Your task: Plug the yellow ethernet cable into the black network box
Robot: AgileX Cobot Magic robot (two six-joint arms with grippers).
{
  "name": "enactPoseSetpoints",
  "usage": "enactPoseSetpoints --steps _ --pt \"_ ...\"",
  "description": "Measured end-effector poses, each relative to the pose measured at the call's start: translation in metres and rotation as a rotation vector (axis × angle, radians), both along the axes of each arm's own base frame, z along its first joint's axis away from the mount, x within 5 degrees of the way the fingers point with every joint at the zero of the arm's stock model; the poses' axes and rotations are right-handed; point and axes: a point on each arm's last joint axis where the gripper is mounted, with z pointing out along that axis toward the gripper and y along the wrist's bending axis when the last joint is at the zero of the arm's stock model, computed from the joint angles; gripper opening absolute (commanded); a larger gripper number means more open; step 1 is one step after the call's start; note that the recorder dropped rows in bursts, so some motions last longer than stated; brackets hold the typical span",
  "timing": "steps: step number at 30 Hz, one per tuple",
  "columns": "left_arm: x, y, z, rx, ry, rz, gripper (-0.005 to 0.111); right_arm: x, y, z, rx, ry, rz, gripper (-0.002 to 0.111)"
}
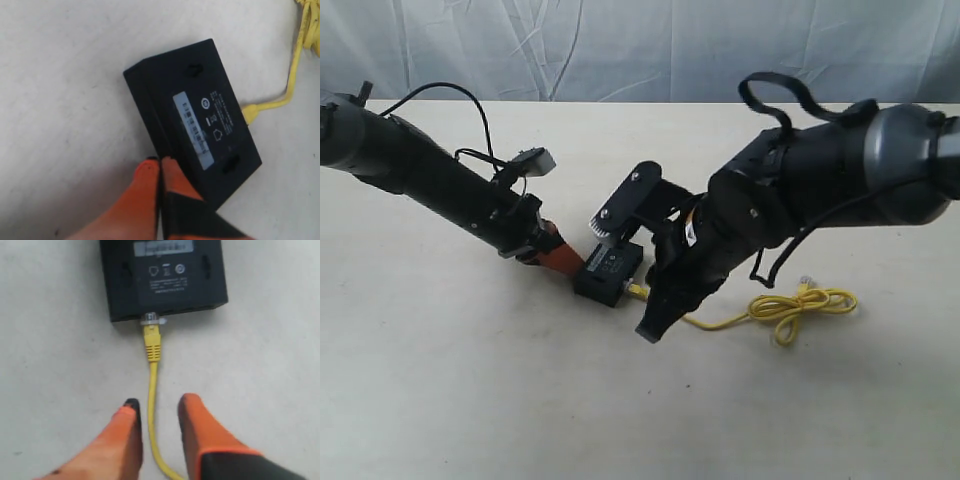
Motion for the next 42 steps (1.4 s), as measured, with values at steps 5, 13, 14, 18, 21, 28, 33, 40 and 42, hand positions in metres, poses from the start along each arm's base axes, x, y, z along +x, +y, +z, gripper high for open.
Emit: enactPoseSetpoints --steps 5,13,14,18,21,28,33,40,42 --pt "0.004 0.011 0.007 0.013 -0.025 0.015 0.0 0.012 -0.023 0.02 0.094 0.037 -0.163 0.0" --pt "0.012 0.055 0.072 0.118 -0.098 0.204 0.0 0.036 -0.074 0.044 0.28 0.116 -0.491 0.0" --pt "0.011 0.06 0.083 0.142 -0.117 0.243 0.0 0.038 -0.082 0.047 0.296 0.127 -0.528 0.0" --pt "-0.002 0.079 0.12 0.25 -0.205 0.41 0.0 0.041 -0.114 0.065 0.337 0.137 -0.635 0.0" --pt "-0.02 0.089 0.144 0.303 -0.29 0.537 0.0 0.034 -0.14 0.079 0.37 0.118 -0.717 0.0" --pt "-0.088 0.106 0.194 0.281 -0.539 0.747 0.0 -0.016 -0.177 0.108 0.444 0.016 -0.809 0.0" --pt "-0.146 0.113 0.214 0.236 -0.693 0.821 0.0 -0.065 -0.184 0.125 0.521 -0.093 -0.789 0.0" --pt "-0.225 0.111 0.224 0.209 -0.798 0.714 0.0 -0.147 -0.202 0.138 0.725 -0.492 -0.729 0.0" --pt "-0.235 0.11 0.228 0.197 -0.814 0.7 0.0 -0.157 -0.206 0.135 0.778 -0.603 -0.724 0.0"
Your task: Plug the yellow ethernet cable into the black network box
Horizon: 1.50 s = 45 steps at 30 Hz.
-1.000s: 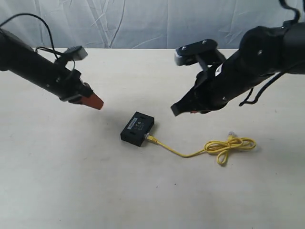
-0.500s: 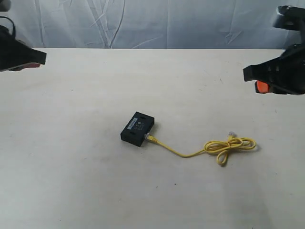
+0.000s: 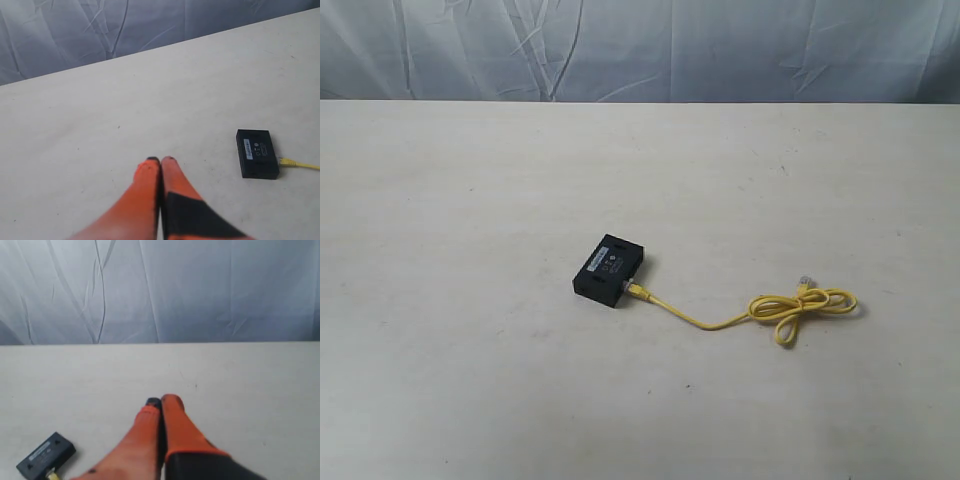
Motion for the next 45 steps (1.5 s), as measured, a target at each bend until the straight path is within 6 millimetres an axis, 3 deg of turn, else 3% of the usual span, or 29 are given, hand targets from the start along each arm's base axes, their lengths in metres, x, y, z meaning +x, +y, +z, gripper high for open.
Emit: enactPoseSetpoints --steps 13,17,25,29,36,45 --pt "-0.005 0.0 0.003 -0.001 -0.021 -0.002 0.0 -0.006 -0.003 -0.001 0.009 -0.078 -0.021 0.0" --pt "-0.005 0.0 0.003 -0.001 -0.021 -0.002 0.0 -0.007 -0.007 -0.001 -0.099 -0.099 -0.039 0.0" --pt "-0.005 0.0 0.003 -0.001 -0.021 -0.002 0.0 -0.017 -0.013 0.0 -0.09 -0.143 -0.097 0.0" --pt "-0.005 0.0 0.003 -0.001 -0.021 -0.002 0.0 -0.026 -0.014 -0.03 -0.085 -0.16 -0.097 0.0" --pt "-0.005 0.0 0.003 -0.001 -0.021 -0.002 0.0 -0.037 -0.015 -0.099 -0.07 -0.093 -0.093 0.0" --pt "-0.005 0.0 0.003 0.001 -0.022 -0.002 0.0 -0.042 -0.016 -0.116 -0.072 -0.018 -0.089 0.0"
